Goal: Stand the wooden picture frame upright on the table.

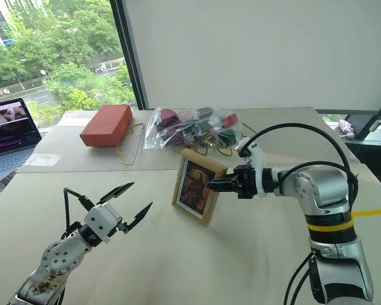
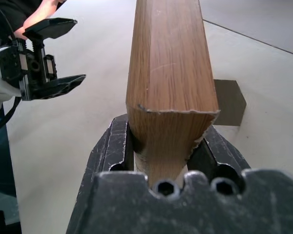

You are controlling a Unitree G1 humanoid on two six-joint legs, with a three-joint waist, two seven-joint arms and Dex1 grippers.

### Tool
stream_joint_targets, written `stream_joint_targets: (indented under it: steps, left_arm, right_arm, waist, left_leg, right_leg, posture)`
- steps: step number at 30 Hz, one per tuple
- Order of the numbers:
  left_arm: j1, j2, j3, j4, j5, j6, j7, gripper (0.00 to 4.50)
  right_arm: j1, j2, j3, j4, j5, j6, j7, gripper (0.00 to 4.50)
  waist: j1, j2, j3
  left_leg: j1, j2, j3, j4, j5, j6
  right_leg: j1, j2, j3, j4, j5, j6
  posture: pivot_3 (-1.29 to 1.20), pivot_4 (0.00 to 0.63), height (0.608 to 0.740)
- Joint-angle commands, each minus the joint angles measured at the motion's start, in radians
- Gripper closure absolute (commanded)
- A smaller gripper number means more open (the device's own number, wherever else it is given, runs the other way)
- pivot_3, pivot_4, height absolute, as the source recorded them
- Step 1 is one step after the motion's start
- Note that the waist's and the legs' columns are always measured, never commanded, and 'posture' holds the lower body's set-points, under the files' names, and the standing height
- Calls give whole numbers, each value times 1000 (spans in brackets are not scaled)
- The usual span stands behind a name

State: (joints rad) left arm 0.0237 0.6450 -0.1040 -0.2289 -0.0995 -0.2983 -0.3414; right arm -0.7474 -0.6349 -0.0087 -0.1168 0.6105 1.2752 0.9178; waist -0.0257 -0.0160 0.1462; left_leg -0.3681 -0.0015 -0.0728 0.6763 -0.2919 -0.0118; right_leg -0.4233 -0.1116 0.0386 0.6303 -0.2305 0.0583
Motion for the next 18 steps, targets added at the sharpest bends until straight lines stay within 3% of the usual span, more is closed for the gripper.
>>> stream_joint_targets:
  steps: [1,2,8,14,18]
  left_arm:
    - [5,-14,35,-45,13,1,-22,618]
    - [6,-19,37,-46,16,3,-28,595]
    - [8,-43,51,-43,26,2,-56,595]
    - [1,-62,65,-29,-5,16,-103,595]
    - [41,-95,103,-65,-133,219,-109,595]
  right_arm:
    - [16,5,-10,11,23,0,-12,2778]
    - [19,5,-19,11,27,0,-17,2285]
    - [1,-14,-81,-15,85,42,-41,395]
    - [56,-108,-178,-112,172,111,-37,395]
    - [329,-228,-275,-327,206,108,-40,395]
  waist:
    - [0,0,0]
    - [1,0,0]
    - [5,0,0]
    - [13,0,0]
    - [22,0,0]
  left_leg:
    - [0,0,0,0,0,0]
    - [0,0,0,0,0,0]
    - [0,0,0,1,0,0]
    - [-1,0,0,1,0,0]
    - [-2,0,-1,1,-2,4]
  right_leg:
    - [0,0,0,0,0,0]
    - [0,0,0,0,0,0]
    - [0,0,0,0,0,0]
    - [0,0,0,0,0,0]
    - [2,0,-2,0,0,0]
  posture:
    - [0,150,740]
    - [0,150,740]
    - [0,150,740]
    - [0,150,740]
    - [0,150,740]
